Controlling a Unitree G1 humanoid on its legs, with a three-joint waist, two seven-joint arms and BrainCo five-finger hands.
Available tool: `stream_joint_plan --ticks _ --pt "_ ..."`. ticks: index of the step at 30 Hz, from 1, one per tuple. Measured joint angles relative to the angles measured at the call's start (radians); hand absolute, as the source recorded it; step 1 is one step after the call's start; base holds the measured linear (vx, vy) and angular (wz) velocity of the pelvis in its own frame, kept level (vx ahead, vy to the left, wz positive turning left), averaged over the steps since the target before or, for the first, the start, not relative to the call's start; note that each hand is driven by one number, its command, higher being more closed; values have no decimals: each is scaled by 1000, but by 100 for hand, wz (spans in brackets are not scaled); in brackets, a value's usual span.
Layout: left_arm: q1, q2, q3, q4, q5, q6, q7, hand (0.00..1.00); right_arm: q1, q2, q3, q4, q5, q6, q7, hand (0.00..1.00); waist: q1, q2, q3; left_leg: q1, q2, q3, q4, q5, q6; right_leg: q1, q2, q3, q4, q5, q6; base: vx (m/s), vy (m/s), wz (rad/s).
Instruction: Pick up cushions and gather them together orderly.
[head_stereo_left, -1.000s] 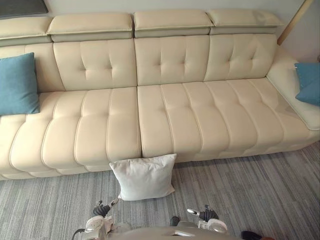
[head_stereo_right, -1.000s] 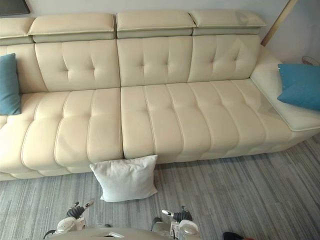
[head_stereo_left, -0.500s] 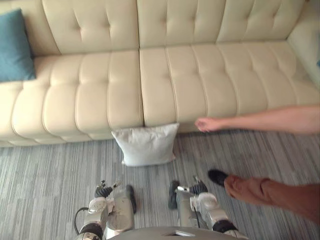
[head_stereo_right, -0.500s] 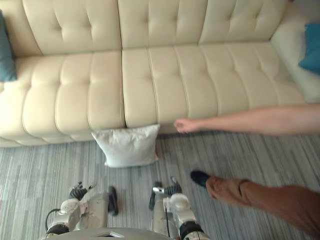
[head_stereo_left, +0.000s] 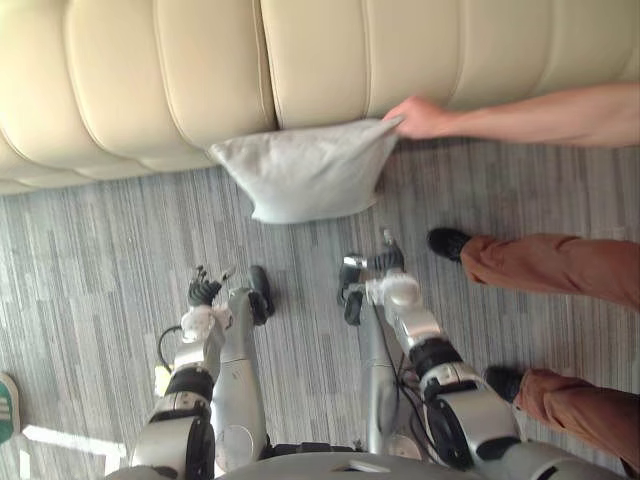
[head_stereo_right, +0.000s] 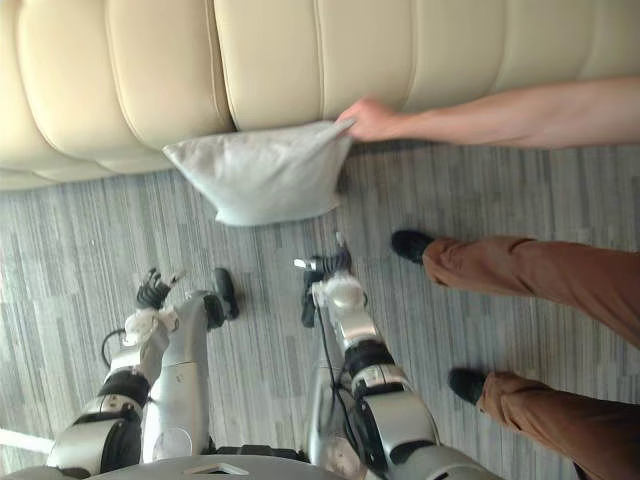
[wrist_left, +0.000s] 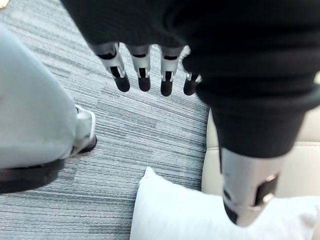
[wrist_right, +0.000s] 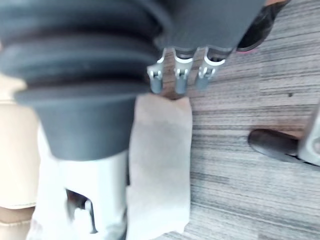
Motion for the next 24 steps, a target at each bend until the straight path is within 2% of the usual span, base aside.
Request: stream_joint_plan --ticks 4,11,13,24 --pt "-44 -2 27 -2 -7 0 20 0 -70 0 1 1 17 -1 -19 0 5 1 18 -38 0 -13 23 1 -1 -42 -4 -4 46 -20 -6 -6 -57 12" --pt "-47 -5 35 -7 -5 0 34 0 -42 0 3 2 20 -1 -39 0 2 1 18 -26 -3 -29 0 18 -14 -35 -2 -15 49 -38 -7 -52 -62 6" --pt "-38 -8 32 -7 -5 1 39 0 -14 5 3 3 38 -2 -39 0 2 2 17 18 -4 -26 -34 33 -27 5 0 -20 22 -29 -20 -40 -45 -1" --pt "84 -25 6 -22 26 5 36 0 220 19 1 -10 36 -11 -35 0 -3 4 10 269 4 5 -164 49 -45 247 33 -21 -116 -3 -26 6 -19 -8"
